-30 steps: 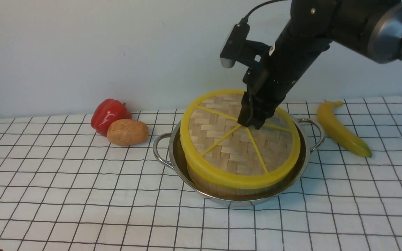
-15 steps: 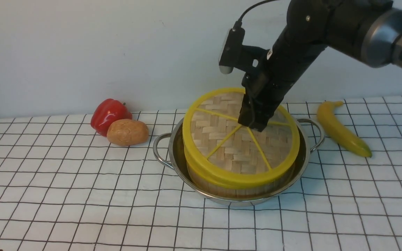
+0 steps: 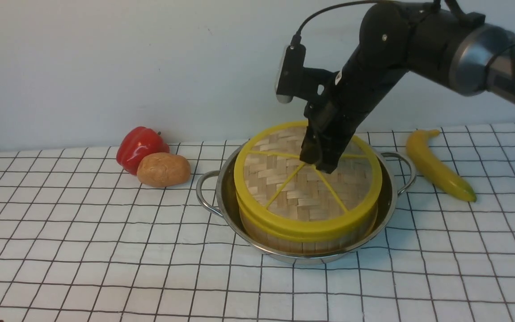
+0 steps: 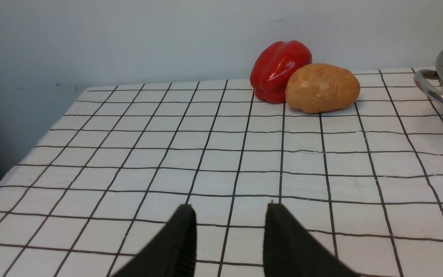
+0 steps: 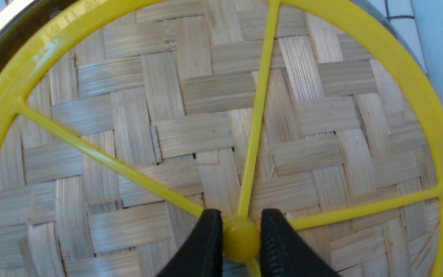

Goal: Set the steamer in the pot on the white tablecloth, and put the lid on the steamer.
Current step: 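Place the bamboo steamer lid onto the steamer basket in the pot with the right gripper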

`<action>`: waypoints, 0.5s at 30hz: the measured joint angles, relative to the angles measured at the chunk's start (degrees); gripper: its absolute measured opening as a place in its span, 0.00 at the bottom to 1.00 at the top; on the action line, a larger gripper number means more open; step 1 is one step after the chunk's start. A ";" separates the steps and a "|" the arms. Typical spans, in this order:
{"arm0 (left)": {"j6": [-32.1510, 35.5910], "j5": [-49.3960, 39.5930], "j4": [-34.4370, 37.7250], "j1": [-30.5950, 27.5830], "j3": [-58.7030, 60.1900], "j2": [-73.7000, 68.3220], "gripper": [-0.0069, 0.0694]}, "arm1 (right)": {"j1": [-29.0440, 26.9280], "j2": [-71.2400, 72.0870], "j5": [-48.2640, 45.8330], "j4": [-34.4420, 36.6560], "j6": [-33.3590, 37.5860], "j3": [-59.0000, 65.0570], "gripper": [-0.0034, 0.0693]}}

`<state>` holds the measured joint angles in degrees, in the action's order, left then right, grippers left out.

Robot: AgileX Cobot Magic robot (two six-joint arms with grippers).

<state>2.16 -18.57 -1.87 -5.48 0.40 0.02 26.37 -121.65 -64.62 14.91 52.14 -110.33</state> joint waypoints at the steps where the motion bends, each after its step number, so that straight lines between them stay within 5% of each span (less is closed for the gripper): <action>1: 0.00 0.00 0.00 0.00 0.00 0.00 0.41 | 0.00 -0.05 0.10 0.00 0.39 0.00 0.24; 15: 0.16 0.00 0.00 0.00 0.00 0.00 0.41 | 0.00 -1.74 0.97 0.41 1.96 0.00 0.24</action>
<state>2.32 -18.57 -1.87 -5.48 0.40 0.02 26.37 -123.39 -63.65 15.32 54.10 -110.33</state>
